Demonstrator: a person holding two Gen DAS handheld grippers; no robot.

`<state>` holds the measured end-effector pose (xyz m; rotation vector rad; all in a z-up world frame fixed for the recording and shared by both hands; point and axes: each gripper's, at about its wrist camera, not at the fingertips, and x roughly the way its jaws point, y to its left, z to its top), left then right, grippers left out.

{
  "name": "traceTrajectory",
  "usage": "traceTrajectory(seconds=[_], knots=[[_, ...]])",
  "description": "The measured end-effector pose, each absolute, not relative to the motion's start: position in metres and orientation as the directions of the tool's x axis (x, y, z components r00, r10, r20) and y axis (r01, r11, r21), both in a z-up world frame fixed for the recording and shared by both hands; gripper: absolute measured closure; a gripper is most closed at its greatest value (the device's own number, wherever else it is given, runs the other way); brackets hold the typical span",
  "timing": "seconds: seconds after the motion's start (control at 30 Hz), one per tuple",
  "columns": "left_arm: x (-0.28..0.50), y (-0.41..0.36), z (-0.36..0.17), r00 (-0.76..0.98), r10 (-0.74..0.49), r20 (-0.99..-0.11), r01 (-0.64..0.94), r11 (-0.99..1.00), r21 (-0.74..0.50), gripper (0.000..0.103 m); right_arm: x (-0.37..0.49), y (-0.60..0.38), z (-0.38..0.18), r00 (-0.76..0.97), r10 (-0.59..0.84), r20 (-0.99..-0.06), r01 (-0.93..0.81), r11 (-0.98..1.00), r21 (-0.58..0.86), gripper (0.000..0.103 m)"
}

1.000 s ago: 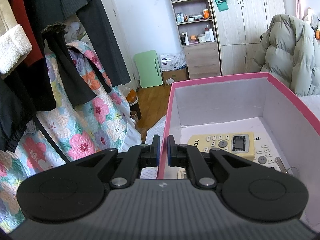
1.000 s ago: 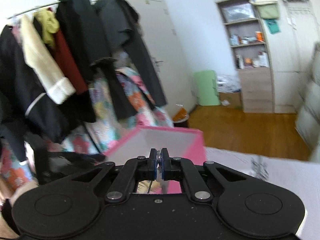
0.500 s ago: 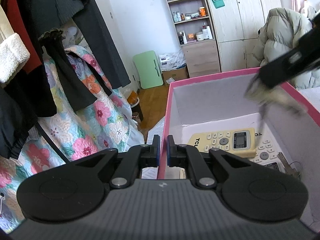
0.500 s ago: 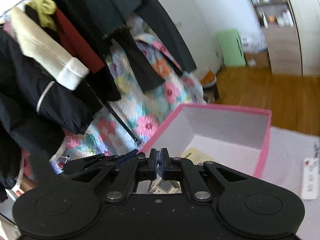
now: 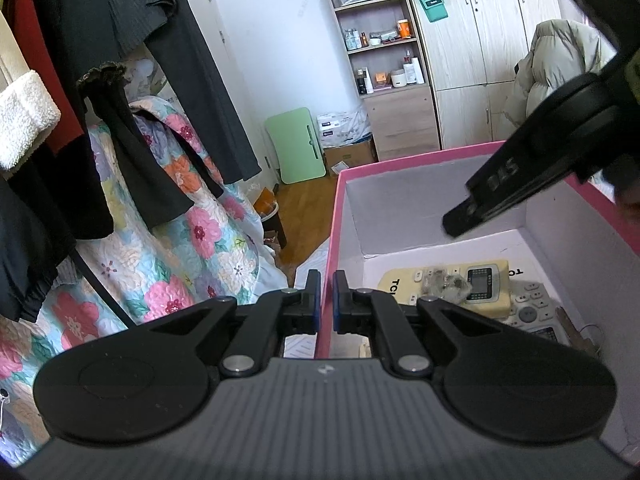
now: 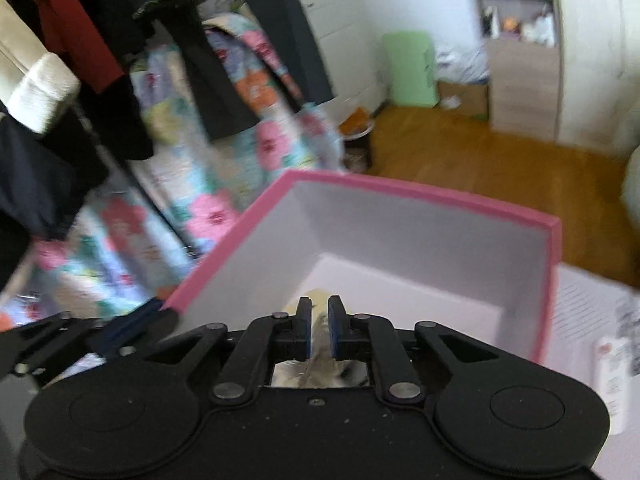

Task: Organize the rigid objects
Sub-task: 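Carry the keys into the pink box and open the right gripper, then grasp the white remote with red button with the right gripper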

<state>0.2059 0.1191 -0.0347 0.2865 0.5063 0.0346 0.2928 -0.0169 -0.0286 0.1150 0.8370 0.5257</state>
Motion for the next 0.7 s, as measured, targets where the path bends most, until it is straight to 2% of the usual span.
traceTrajectory(seconds=[0.03,0.13,0.3,0.47,0.7], knots=[[0.206,0.119,-0.035,0.875,0.104,-0.474,0.037,0.960,0.279,0.098,0.290,-0.021,-0.025,0.558,0.493,-0.668,-0.401,0.865,0.303,0.080],[0.206,0.118,-0.035,0.875,0.101,-0.474,0.040,0.960,0.278,0.098,0.273,-0.043,-0.012,0.568,0.526,-0.633,-0.407,0.848,0.340,0.076],[0.207,0.119,-0.035,0.874,0.101,-0.475,0.039,0.960,0.276,0.098,0.244,-0.081,0.009,0.620,0.482,-0.619,-0.388,0.874,0.291,0.068],[0.207,0.119,-0.035,0.873,0.101,-0.478,0.040,0.961,0.275,0.098,0.220,-0.133,0.012,0.650,0.404,-0.644,-0.299,0.915,0.272,0.063],[0.208,0.122,-0.037,0.869,0.091,-0.486,0.042,0.965,0.257,0.098,0.195,-0.195,-0.009,0.656,0.260,-0.708,-0.141,0.964,0.224,0.061]])
